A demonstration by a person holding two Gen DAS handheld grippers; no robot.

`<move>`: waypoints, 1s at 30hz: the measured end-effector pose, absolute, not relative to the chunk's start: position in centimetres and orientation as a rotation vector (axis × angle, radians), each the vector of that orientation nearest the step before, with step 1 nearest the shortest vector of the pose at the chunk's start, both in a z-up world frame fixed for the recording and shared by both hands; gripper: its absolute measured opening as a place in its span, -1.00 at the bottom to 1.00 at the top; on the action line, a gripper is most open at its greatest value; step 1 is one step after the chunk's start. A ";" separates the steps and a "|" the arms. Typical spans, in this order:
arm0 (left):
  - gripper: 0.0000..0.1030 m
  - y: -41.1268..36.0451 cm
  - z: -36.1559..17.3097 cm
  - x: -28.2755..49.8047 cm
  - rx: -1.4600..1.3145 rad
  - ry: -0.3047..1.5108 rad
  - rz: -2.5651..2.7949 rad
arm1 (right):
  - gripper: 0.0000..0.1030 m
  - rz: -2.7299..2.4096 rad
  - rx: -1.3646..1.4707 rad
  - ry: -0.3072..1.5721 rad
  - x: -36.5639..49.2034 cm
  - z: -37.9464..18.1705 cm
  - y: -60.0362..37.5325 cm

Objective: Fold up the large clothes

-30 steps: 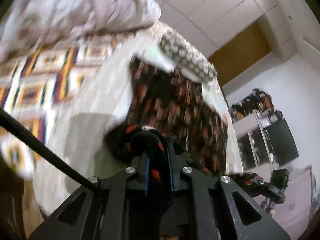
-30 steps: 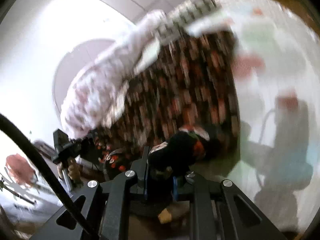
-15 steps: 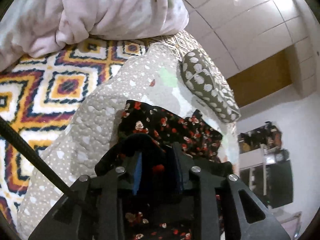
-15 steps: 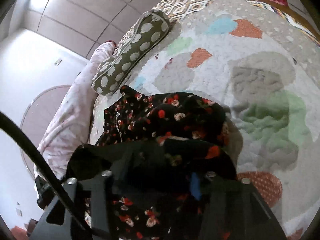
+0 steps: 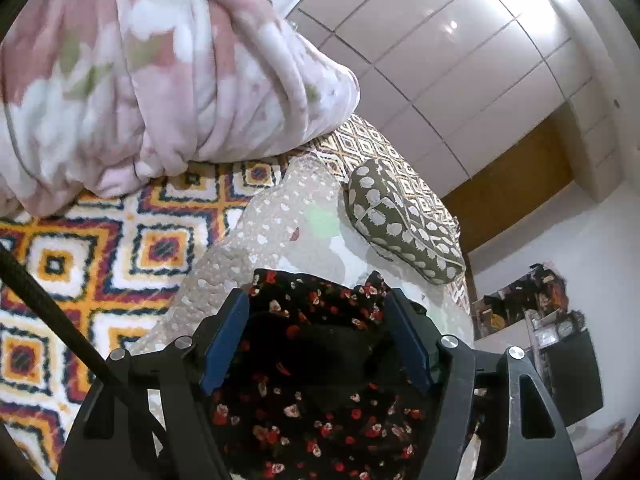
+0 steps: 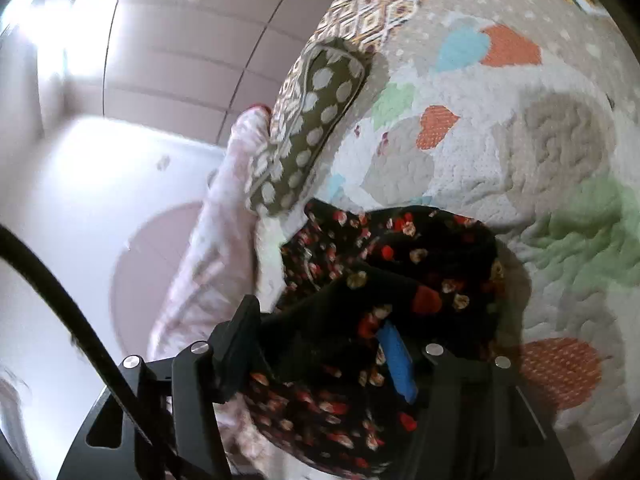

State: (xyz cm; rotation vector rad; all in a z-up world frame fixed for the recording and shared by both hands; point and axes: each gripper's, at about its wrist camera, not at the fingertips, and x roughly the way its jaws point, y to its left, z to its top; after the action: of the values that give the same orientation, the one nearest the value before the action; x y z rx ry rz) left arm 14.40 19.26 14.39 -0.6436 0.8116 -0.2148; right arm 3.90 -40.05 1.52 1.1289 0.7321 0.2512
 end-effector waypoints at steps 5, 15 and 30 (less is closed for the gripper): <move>0.36 17.0 14.9 11.9 -0.409 0.834 -0.190 | 0.27 0.243 1.187 0.711 3.3 1.3 -40.5; 0.36 8.7 9.3 9.6 -0.082 0.946 -0.431 | 0.38 0.214 0.861 0.752 0.3 5.9 -38.8; 0.36 9.6 3.7 17.7 0.123 0.985 -0.043 | 0.21 0.357 0.271 0.963 8.8 4.0 -21.1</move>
State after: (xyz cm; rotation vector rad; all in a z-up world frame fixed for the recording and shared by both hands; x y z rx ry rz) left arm 17.69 9.61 3.75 0.1225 0.9853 -0.0426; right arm 8.84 -21.07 4.02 0.2714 0.9632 0.3565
